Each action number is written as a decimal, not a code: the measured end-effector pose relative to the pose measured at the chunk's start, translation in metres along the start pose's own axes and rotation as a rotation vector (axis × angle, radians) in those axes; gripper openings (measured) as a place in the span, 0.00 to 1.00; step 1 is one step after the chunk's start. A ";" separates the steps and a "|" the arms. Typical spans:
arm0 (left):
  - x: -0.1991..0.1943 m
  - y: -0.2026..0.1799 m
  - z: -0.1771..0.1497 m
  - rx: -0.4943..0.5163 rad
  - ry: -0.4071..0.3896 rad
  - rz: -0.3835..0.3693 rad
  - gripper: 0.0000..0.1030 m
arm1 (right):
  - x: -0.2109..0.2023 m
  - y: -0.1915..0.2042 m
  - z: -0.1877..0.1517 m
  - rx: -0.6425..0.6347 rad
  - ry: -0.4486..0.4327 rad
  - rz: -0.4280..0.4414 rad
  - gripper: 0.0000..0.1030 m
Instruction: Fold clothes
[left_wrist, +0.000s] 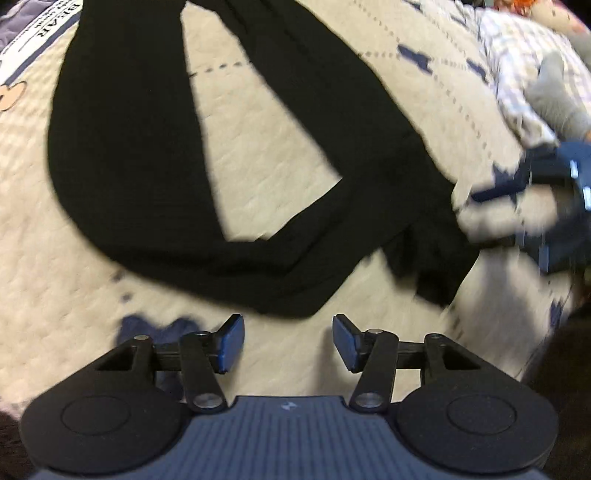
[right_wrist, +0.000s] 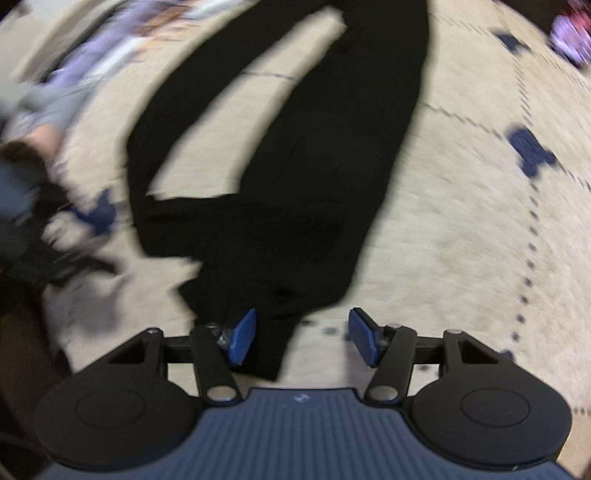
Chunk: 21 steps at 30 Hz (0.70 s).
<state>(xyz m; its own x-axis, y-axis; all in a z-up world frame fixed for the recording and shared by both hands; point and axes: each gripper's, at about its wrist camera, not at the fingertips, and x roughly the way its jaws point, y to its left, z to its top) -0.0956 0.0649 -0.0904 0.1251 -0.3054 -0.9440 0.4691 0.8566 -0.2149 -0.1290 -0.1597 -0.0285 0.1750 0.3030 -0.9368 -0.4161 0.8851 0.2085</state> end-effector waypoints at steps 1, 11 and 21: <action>0.003 -0.004 0.002 -0.008 -0.007 -0.007 0.54 | -0.002 0.009 -0.003 -0.028 -0.015 0.015 0.58; -0.018 -0.017 0.023 -0.004 -0.263 0.013 0.56 | 0.005 0.053 -0.017 -0.312 -0.034 0.004 0.06; 0.013 -0.009 0.043 0.051 -0.164 0.046 0.56 | -0.045 0.054 -0.043 -0.607 0.107 0.128 0.06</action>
<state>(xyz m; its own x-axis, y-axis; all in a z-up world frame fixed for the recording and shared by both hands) -0.0603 0.0356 -0.0896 0.2865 -0.3342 -0.8979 0.5033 0.8500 -0.1557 -0.1976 -0.1409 0.0132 0.0126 0.3286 -0.9444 -0.8657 0.4762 0.1541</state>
